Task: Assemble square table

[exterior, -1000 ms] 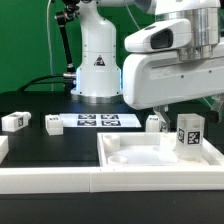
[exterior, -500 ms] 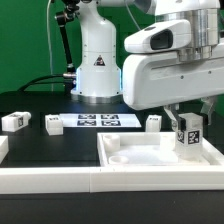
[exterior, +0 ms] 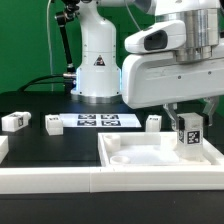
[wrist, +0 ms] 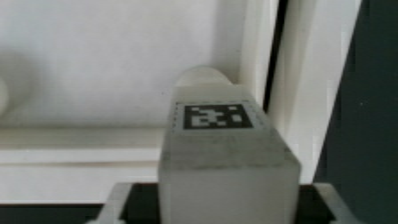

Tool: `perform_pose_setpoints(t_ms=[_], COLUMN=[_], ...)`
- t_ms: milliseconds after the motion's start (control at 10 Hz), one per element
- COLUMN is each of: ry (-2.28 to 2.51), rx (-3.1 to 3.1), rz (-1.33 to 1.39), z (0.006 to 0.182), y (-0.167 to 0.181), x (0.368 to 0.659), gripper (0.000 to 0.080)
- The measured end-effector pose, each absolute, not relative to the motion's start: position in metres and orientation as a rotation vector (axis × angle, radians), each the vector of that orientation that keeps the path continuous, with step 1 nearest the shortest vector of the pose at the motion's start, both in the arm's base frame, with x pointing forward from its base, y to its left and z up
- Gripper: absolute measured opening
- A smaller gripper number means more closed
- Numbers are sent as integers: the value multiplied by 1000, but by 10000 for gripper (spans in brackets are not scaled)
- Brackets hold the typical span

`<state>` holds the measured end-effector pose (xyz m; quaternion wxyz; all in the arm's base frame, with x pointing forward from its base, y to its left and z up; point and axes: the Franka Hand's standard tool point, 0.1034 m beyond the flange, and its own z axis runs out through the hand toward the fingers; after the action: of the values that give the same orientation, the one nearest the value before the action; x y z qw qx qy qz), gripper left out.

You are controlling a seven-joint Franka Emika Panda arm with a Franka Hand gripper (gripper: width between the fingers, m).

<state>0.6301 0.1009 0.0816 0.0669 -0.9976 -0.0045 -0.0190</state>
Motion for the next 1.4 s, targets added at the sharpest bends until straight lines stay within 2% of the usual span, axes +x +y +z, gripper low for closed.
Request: perform_pose_setpoints(t_ms=[800,1400], ry=[1236,1763], rx=[-2724,-2411], rz=[35,90], z=[80,80], y=[107,115], x=[628,627], gripper=[291,291])
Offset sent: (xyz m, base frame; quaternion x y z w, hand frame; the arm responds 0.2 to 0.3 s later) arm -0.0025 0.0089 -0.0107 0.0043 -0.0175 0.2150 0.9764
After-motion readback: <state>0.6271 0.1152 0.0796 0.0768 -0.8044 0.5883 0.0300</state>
